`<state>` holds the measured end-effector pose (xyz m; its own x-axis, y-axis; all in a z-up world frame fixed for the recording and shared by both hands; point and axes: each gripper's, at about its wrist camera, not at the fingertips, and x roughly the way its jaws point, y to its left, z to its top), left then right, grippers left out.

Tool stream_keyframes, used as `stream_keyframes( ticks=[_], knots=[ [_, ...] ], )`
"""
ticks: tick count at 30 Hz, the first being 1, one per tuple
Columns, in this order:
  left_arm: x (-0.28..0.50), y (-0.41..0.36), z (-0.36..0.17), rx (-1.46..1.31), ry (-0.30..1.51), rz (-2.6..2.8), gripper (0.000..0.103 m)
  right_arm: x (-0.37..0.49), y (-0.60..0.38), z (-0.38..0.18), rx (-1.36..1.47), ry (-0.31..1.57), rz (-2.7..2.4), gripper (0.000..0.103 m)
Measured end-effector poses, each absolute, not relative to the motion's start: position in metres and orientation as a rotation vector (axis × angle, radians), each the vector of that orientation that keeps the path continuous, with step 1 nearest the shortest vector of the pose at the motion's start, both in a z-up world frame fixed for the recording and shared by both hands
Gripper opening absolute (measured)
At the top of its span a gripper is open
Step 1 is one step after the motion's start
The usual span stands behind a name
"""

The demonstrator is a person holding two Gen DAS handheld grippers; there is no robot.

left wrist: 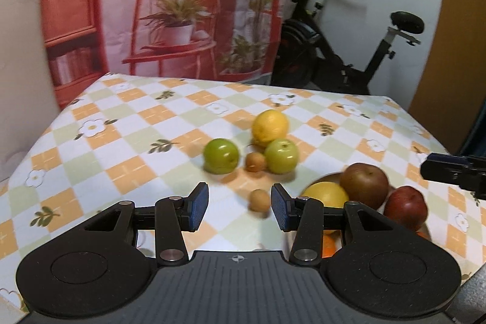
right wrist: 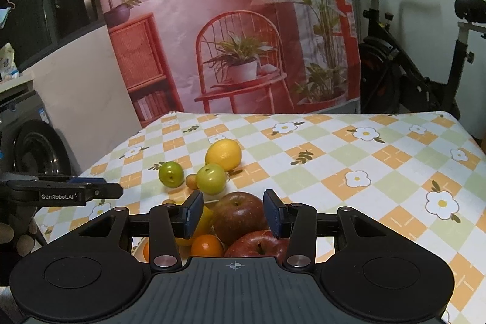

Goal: Organize fruits
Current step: 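Move both grippers back toward the remaining loose fruit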

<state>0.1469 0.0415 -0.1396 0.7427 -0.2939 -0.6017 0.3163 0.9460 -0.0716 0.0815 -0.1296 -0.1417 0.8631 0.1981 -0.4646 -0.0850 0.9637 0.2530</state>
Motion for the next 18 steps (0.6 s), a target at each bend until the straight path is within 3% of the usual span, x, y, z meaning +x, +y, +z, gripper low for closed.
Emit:
stream_keyframes(
  ticks=[18],
  knots=[
    [0.159,0.077,-0.115,0.041,0.593,-0.245,0.048,0.132,-0.098,-0.134,0.134,0.602,0.271,0.041]
  ],
)
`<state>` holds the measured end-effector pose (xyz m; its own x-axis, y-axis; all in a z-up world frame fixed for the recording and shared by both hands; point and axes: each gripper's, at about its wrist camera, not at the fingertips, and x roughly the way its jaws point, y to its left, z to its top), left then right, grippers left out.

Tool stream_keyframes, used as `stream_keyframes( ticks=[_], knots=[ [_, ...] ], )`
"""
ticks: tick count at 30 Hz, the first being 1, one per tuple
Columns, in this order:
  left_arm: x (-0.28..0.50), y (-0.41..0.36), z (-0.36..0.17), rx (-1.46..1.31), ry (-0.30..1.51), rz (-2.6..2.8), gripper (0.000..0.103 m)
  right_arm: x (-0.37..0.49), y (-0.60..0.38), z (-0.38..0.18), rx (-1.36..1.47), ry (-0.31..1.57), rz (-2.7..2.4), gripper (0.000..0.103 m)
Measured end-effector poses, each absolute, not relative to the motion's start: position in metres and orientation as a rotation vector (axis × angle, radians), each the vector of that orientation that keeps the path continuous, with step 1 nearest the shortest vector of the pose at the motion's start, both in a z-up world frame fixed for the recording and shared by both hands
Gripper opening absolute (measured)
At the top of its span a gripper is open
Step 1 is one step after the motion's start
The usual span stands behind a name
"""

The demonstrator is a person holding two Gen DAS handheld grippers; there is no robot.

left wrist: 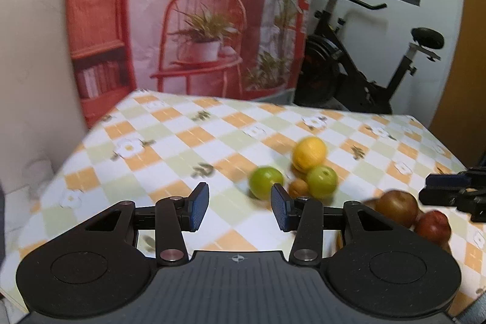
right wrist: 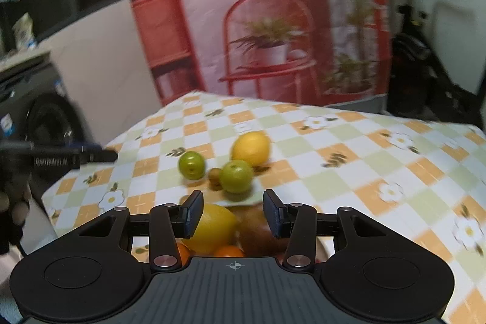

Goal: Organize fruits
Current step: 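Move both grippers back toward the remaining loose fruit, then close the right gripper on a small brown kiwi while the left gripper approaches another kiwi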

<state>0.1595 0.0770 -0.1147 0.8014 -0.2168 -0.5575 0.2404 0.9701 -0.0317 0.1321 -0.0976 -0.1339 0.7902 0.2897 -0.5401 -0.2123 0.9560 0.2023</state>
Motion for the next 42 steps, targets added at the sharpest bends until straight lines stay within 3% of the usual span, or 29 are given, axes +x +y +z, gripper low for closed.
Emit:
stream_keyframes(
  ticks=[4,11,27,32,42],
  knots=[
    [0.168,0.089,-0.107,0.033,0.578,-0.218,0.048,0.167,-0.067,-0.133,0.049,0.653,0.345,0.041],
    [0.178,0.103,-0.115,0.000,0.598,-0.207,0.048,0.219,-0.019,-0.154,-0.031,0.791,0.457,0.030],
    [0.194,0.105,-0.132,-0.010,0.628,-0.224,0.048,0.262,0.015,-0.187,-0.136,0.966,0.453,0.030],
    [0.195,0.101,-0.134,0.002,0.638,-0.238,0.048,0.264,0.015,-0.190,-0.135,0.972,0.451,0.022],
    [0.199,0.095,-0.137,0.015,0.656,-0.270,0.042,0.242,-0.011,-0.167,0.004,0.836,0.441,0.022]
  ],
)
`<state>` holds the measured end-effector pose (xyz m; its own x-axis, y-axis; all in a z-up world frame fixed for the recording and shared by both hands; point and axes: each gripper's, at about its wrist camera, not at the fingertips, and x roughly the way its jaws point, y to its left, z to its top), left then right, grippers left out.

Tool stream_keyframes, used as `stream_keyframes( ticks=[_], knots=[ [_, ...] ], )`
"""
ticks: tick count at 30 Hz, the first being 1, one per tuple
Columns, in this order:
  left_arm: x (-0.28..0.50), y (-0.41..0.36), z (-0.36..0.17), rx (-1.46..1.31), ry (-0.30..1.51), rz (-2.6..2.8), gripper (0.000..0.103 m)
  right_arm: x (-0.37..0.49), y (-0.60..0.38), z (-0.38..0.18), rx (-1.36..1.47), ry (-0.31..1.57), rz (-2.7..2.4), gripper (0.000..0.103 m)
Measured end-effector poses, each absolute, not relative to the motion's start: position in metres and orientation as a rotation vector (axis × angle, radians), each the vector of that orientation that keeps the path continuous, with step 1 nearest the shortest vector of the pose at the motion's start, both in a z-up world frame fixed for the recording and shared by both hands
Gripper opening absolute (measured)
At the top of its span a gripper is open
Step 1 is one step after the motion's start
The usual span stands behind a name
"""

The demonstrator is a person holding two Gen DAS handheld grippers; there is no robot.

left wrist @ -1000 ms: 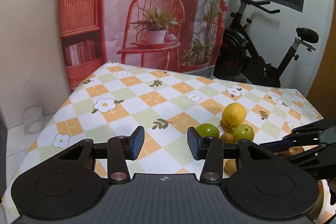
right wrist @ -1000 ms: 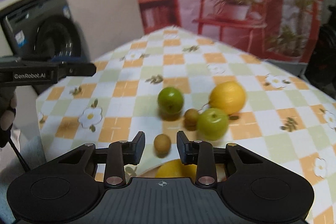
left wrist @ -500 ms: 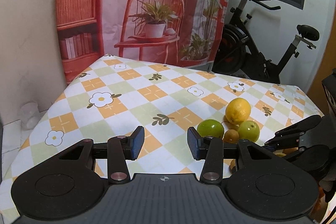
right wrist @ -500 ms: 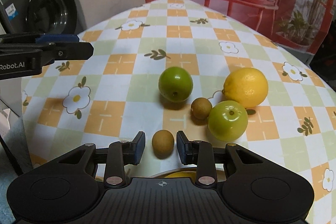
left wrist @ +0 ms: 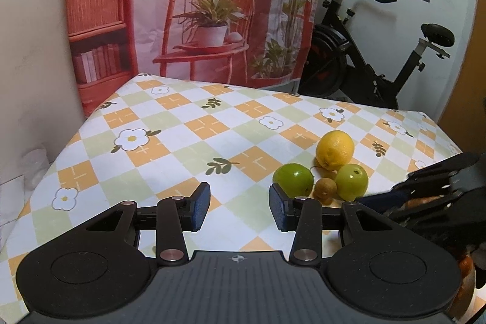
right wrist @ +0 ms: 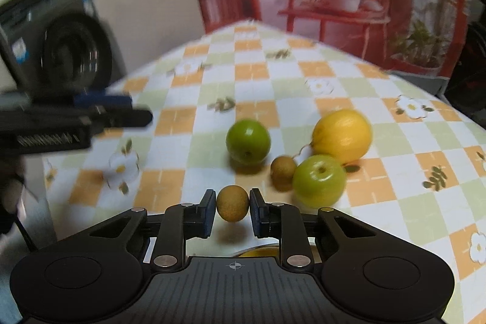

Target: Organize fruits

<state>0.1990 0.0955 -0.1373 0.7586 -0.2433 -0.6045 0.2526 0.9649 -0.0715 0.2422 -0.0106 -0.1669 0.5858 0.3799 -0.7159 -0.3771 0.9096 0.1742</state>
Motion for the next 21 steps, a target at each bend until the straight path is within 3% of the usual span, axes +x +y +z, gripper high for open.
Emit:
stream_keyframes(
  ticks=[9,11,21],
  knots=[
    [0.216,0.059,-0.145,0.054,0.695,-0.396,0.033,0.204,-0.072,-0.138,0.153,0.672,0.329,0.022],
    [0.220,0.043,-0.146,0.091,0.696,-0.438,0.024,0.197,-0.085,-0.136,0.174,0.654,0.311,0.022],
    [0.250,-0.012,-0.161,0.318,0.717,-0.532,0.021,0.176,-0.121,-0.139,0.251,0.604,0.273,0.022]
  ],
)
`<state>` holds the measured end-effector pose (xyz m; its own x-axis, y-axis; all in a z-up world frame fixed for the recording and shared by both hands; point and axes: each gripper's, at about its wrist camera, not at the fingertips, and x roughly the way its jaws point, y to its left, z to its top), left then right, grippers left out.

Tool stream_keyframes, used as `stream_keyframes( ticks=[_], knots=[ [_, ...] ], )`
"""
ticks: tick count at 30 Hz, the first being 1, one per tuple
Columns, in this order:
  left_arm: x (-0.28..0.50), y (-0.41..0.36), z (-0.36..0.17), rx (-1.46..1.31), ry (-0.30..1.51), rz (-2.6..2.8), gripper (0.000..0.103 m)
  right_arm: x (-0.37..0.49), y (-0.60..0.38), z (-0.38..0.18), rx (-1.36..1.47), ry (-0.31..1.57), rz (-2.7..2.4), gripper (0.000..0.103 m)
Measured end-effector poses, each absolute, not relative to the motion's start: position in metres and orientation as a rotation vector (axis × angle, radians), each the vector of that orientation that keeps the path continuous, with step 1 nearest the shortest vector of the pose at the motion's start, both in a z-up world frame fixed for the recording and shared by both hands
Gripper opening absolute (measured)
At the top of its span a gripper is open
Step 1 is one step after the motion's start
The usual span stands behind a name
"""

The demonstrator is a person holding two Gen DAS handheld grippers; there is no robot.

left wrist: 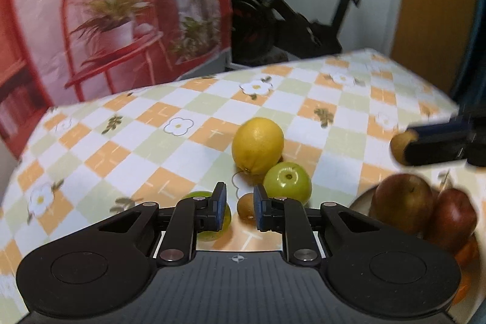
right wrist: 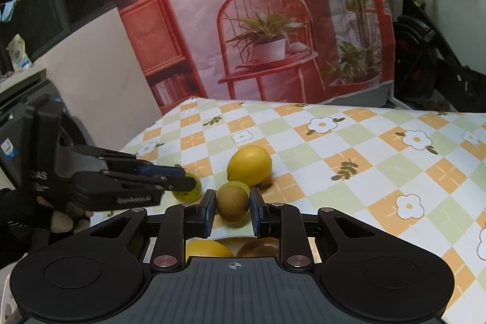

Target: Organize fruits

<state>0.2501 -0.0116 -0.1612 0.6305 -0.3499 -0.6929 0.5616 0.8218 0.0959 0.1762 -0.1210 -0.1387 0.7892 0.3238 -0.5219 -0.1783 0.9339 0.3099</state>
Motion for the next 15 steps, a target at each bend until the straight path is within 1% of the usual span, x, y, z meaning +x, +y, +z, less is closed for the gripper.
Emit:
stream_keyframes(
  ticks=[6,15],
  knots=[
    [0.249,-0.020,-0.171,0.423,0.733,-0.586,0.021,0.173,-0.133,-0.141,0.287,0.587,0.264,0.022],
    [0.253,-0.027,-0.180,0.488,0.762,-0.601,0.022,0.172,-0.140,-0.144,0.303,0.588,0.244,0.022]
  ],
)
